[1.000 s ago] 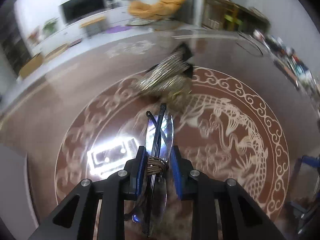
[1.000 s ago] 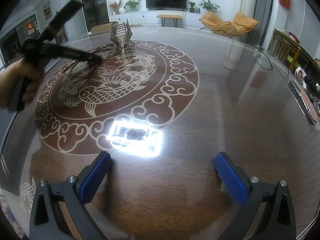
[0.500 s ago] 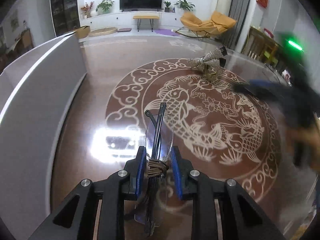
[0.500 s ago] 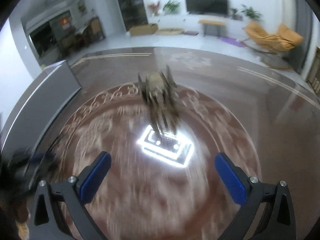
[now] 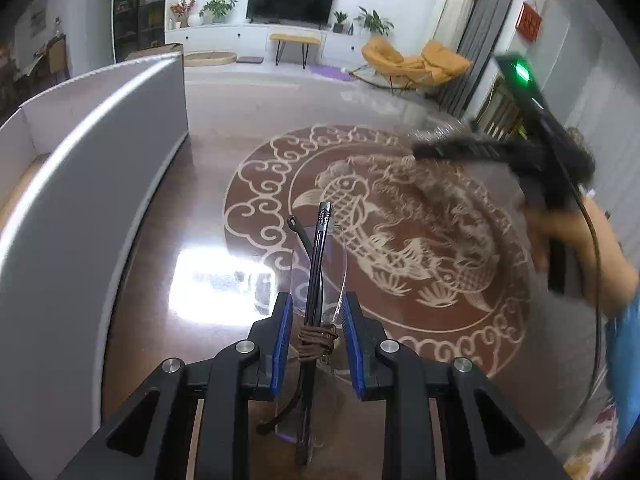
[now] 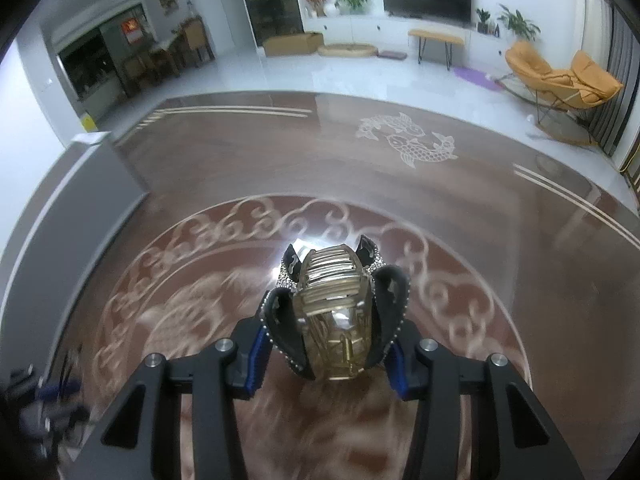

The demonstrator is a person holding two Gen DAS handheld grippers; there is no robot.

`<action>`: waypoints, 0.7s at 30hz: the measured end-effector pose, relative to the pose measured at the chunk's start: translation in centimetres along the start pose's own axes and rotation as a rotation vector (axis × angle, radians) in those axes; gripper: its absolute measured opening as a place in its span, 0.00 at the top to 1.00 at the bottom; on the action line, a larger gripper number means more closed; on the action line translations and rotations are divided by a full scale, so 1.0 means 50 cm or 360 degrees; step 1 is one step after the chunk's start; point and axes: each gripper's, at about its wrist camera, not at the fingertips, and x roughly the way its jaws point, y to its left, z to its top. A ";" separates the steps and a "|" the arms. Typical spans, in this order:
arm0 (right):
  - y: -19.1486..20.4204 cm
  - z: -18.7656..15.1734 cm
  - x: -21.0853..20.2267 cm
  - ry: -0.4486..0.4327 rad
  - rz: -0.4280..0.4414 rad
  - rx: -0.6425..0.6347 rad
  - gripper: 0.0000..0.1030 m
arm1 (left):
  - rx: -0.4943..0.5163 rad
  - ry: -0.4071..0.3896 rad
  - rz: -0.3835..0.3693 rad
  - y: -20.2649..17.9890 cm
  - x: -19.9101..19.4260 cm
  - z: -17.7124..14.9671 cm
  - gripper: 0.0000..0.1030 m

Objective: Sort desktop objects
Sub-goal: 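Grasp the gold sequined clip with the right tool while the left tool holds the eyeglasses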

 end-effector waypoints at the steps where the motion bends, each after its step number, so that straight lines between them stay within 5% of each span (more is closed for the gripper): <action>1: 0.011 -0.024 -0.028 -0.0014 0.0020 0.0003 0.54 | -0.0008 -0.0013 -0.0009 -0.001 -0.011 -0.001 0.76; 12: 0.148 -0.252 -0.197 -0.0064 0.0119 -0.0062 0.54 | 0.0030 -0.0134 -0.0076 -0.050 -0.140 -0.012 0.77; 21: 0.154 -0.336 -0.306 -0.0150 0.0117 -0.0032 0.53 | -0.0006 -0.0114 -0.0111 0.010 -0.174 -0.032 0.77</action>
